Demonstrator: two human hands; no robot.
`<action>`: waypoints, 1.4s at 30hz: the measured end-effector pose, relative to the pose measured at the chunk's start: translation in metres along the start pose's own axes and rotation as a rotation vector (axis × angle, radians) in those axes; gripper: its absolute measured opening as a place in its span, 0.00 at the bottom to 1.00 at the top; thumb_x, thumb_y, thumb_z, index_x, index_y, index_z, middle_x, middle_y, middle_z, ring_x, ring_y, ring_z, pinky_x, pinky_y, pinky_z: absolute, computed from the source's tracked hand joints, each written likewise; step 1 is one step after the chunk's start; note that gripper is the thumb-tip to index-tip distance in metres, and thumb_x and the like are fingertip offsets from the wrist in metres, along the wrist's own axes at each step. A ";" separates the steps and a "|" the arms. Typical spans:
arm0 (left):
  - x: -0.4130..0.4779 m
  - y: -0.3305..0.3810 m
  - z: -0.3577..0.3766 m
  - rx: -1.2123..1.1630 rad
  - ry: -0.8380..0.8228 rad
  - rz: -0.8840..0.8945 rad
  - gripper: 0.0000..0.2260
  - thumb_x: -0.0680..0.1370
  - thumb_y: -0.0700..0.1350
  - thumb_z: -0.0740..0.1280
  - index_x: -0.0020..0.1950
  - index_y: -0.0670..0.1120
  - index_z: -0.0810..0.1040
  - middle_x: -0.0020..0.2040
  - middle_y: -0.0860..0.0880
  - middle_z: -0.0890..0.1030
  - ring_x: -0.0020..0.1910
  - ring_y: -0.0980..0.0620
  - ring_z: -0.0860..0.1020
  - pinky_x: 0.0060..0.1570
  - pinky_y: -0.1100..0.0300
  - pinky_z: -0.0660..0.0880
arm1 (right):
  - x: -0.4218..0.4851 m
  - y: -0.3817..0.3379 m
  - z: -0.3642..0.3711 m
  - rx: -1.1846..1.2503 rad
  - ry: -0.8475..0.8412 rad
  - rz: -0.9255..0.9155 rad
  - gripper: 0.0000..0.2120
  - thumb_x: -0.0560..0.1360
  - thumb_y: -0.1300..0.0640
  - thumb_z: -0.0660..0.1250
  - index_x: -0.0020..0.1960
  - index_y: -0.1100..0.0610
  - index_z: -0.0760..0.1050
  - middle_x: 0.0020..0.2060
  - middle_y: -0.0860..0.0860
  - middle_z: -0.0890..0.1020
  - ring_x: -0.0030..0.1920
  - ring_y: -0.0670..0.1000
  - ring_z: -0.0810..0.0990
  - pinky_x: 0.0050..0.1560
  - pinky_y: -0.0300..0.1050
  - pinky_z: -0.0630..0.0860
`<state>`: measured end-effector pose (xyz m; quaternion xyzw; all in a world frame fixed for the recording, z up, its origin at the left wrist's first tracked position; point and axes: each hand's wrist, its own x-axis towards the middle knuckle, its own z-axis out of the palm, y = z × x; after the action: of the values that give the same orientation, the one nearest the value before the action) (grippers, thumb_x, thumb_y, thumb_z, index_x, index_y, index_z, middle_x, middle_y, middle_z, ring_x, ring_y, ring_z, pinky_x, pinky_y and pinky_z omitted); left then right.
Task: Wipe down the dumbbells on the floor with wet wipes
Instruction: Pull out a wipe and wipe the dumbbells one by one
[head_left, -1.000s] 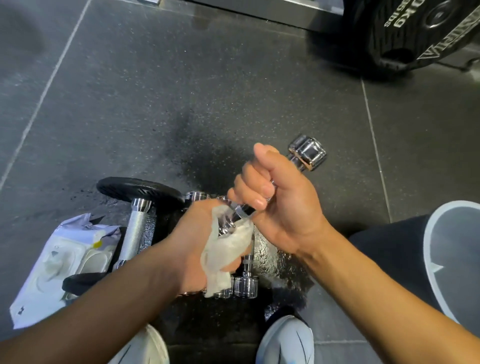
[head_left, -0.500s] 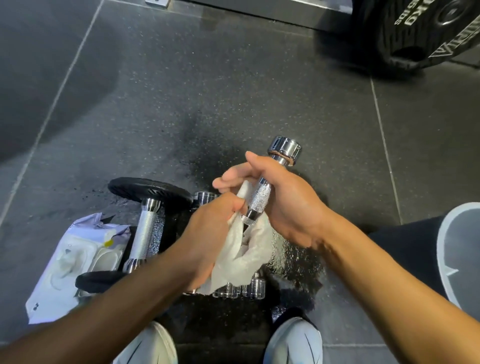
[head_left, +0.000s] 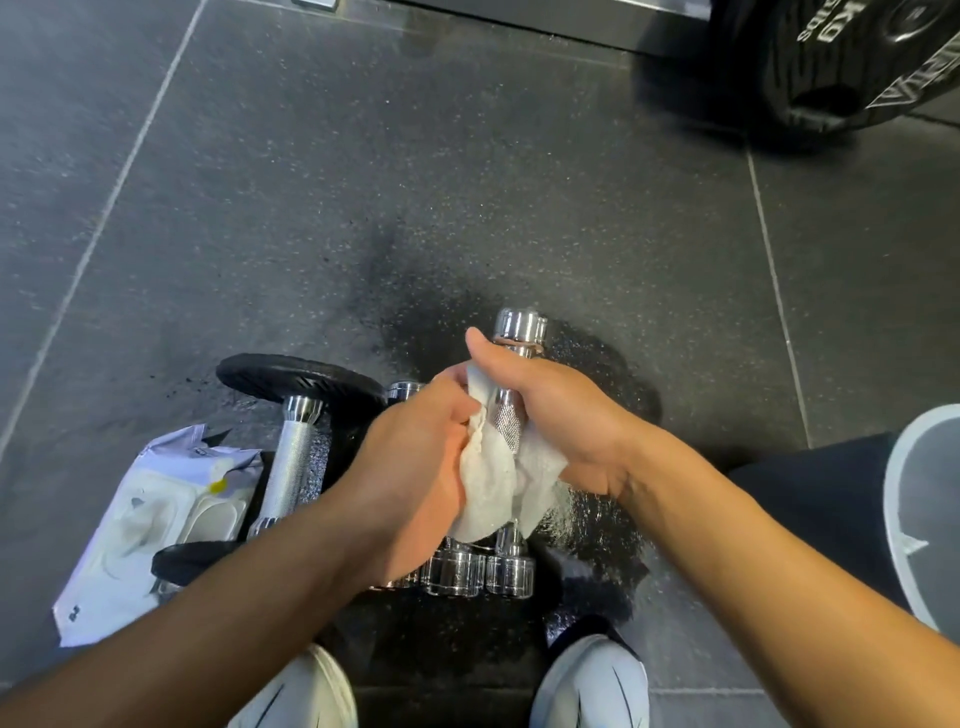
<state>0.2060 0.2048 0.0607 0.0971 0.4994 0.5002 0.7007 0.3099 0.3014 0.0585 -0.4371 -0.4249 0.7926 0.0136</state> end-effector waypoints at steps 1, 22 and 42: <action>0.000 -0.002 -0.001 0.009 -0.020 -0.018 0.10 0.78 0.40 0.62 0.55 0.42 0.80 0.49 0.44 0.81 0.45 0.50 0.78 0.58 0.50 0.72 | 0.000 -0.001 0.001 -0.009 -0.002 0.025 0.26 0.78 0.35 0.66 0.58 0.59 0.79 0.46 0.61 0.78 0.47 0.59 0.77 0.55 0.54 0.75; 0.014 0.010 -0.035 -0.094 0.063 0.265 0.24 0.75 0.24 0.64 0.68 0.39 0.70 0.58 0.38 0.78 0.63 0.42 0.79 0.69 0.46 0.73 | -0.041 0.086 0.020 -0.214 0.572 -0.519 0.09 0.77 0.70 0.65 0.47 0.57 0.69 0.37 0.47 0.74 0.36 0.46 0.72 0.39 0.39 0.72; 0.009 0.002 -0.025 -0.055 0.090 0.305 0.09 0.81 0.39 0.67 0.59 0.43 0.82 0.57 0.41 0.85 0.57 0.47 0.84 0.60 0.52 0.78 | -0.022 0.051 0.036 -0.688 0.366 -0.421 0.12 0.76 0.46 0.71 0.57 0.47 0.76 0.36 0.50 0.83 0.27 0.46 0.73 0.31 0.45 0.72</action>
<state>0.1848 0.2034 0.0442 0.1300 0.4960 0.6181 0.5958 0.3163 0.2364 0.0482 -0.4532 -0.7343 0.4947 0.1036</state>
